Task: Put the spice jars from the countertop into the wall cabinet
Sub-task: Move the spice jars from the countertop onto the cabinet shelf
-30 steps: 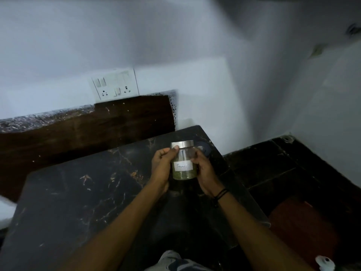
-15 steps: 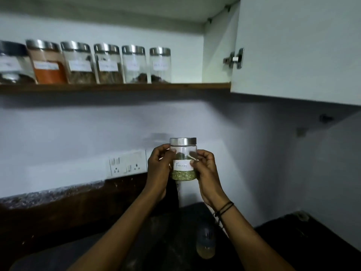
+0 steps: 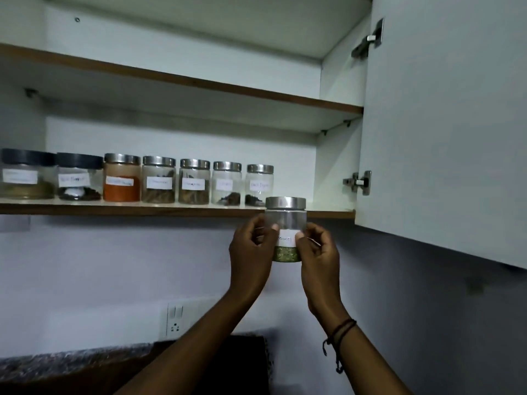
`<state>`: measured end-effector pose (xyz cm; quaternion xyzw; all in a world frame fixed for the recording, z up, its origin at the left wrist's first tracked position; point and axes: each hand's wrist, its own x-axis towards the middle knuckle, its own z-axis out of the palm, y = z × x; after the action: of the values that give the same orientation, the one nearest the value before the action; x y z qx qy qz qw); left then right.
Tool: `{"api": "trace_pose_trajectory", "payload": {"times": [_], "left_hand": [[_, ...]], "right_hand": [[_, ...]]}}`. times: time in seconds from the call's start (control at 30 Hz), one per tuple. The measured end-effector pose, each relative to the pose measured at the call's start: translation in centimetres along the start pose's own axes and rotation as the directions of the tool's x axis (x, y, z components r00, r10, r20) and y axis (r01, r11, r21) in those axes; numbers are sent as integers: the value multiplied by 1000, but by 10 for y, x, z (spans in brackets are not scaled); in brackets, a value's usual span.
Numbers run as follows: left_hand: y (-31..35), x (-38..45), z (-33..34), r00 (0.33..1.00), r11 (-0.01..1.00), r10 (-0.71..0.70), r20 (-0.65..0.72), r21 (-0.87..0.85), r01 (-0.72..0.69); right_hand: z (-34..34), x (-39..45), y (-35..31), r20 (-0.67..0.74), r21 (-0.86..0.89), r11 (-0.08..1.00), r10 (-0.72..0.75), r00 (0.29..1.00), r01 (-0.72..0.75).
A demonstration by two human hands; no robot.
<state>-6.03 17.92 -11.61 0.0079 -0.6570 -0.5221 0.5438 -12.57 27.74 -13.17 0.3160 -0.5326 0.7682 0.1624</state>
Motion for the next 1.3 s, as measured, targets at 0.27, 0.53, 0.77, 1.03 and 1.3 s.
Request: {"api": "trace_pose_trajectory", "payload": {"times": [0.27, 0.53, 0.77, 1.03, 1.3], "left_hand": [[12, 75, 34, 993, 987, 111, -41, 126, -105], [-6, 127, 67, 990, 934, 83, 112, 337, -117], [-28, 147, 88, 971, 862, -8, 239, 493, -114], [-42, 161, 93, 951, 782, -23, 308, 598, -175], [-39, 153, 83, 949, 837, 33, 314, 509, -198]], "right_hand": [[20, 70, -17, -13, -157, 978, -142, 990, 138], [24, 137, -3, 71, -442, 886, -124, 990, 143], [24, 175, 22, 115, -550, 831, -23, 993, 83], [24, 197, 30, 231, -671, 734, 66, 971, 110], [22, 188, 31, 220, -622, 770, 3, 976, 138]]}}
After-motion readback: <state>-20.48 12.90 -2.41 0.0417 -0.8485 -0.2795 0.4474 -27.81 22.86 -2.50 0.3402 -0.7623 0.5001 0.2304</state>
